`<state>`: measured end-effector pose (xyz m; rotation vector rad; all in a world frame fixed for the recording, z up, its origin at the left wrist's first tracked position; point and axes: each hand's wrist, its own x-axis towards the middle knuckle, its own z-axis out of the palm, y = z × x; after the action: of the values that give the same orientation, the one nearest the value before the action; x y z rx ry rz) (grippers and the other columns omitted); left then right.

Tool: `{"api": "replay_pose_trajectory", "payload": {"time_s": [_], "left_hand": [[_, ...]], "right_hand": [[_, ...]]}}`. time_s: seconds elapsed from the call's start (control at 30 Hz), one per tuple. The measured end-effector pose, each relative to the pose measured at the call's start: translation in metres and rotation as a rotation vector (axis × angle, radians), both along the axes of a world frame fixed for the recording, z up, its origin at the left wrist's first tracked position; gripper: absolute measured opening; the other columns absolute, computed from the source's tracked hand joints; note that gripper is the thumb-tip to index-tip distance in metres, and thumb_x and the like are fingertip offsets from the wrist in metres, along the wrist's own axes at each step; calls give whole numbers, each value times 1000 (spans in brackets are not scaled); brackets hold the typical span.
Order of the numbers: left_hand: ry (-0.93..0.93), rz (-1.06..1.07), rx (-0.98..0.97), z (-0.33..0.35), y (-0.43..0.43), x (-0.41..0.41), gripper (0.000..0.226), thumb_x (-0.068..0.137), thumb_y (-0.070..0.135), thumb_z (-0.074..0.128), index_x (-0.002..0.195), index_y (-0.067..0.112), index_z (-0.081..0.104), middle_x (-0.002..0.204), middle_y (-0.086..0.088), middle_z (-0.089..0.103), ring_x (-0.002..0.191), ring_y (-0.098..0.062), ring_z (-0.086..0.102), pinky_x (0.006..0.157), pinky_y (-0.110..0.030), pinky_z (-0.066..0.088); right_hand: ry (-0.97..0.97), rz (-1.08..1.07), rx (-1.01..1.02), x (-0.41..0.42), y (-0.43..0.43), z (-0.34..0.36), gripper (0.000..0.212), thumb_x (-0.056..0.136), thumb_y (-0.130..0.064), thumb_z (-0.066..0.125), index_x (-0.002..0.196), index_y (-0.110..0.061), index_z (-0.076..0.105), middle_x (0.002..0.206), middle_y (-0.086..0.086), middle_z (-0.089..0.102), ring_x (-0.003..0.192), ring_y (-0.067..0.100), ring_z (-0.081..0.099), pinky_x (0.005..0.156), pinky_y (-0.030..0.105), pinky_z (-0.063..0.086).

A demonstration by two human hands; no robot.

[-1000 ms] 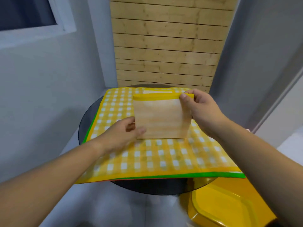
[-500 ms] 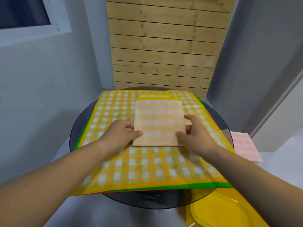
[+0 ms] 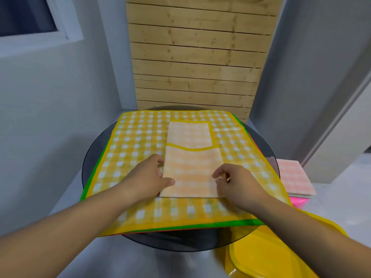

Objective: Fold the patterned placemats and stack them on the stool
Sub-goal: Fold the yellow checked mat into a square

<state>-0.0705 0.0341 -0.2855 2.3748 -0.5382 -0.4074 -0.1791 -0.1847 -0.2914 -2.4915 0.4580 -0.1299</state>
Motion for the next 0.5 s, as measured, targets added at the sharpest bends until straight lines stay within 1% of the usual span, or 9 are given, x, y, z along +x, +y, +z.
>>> {"api": "replay_pose_trajectory", "payload": {"time_s": [0.07,0.13,0.2,0.23,0.3,0.33,0.4,0.43,0.5], "left_hand": [[-48,6,22,-1,-1,-2,51,90,37,72,124,26,38,82,1,59,68,-12,60,58,-31,44],[-141,-34,96,-6,-2,-4,40,93,40,67,120,26,41,85,-2,61,69,-15,59,59,-34,45],[-181,-74,178,-7,-4,-8,36,94,50,60,120,29,46,101,0,59,74,-11,56,62,-30,44],[-168,-90,205,-7,-4,-10,40,93,56,58,123,31,47,111,2,54,80,-10,57,69,-30,47],[-144,-101,253,-7,-7,-17,58,87,69,55,132,35,44,126,6,42,96,-13,59,84,-34,51],[-156,-103,285,-7,-9,-21,67,84,75,52,137,36,41,130,5,38,102,-16,59,87,-35,51],[-206,-113,352,-8,-12,-27,78,81,82,45,142,34,36,133,3,34,107,-20,57,87,-37,52],[-235,-117,376,-9,-13,-30,79,81,83,41,141,33,35,130,2,34,107,-21,57,84,-37,52],[-307,-117,408,-12,-15,-36,78,81,85,34,137,31,39,122,1,34,102,-22,56,81,-36,51]], "right_hand": [[4,7,-40,1,2,-1,20,95,-15,53,103,-23,69,99,-4,69,87,14,61,78,30,52],[5,12,-70,1,5,-1,23,95,-13,52,103,-22,71,100,-3,70,87,13,61,79,29,51],[8,12,-84,2,6,-2,25,94,-12,52,103,-22,73,101,-4,71,86,11,60,79,26,50],[11,10,-85,2,6,-2,25,94,-12,52,103,-22,74,101,-4,72,87,11,60,79,24,49],[14,2,-79,3,5,-3,26,93,-12,53,103,-22,75,103,-4,72,91,11,62,79,21,48],[16,-1,-77,3,6,-3,25,93,-13,53,104,-22,74,105,-3,73,93,12,64,79,21,48],[26,-3,-72,2,8,-4,22,92,-21,56,107,-24,72,110,-2,70,96,14,64,81,23,48],[43,3,-84,1,11,-5,22,91,-30,59,110,-26,69,114,-2,66,99,16,63,84,26,49],[91,16,-162,-1,18,-10,38,87,-51,60,117,-29,61,118,-2,56,104,21,61,89,32,49]]}}
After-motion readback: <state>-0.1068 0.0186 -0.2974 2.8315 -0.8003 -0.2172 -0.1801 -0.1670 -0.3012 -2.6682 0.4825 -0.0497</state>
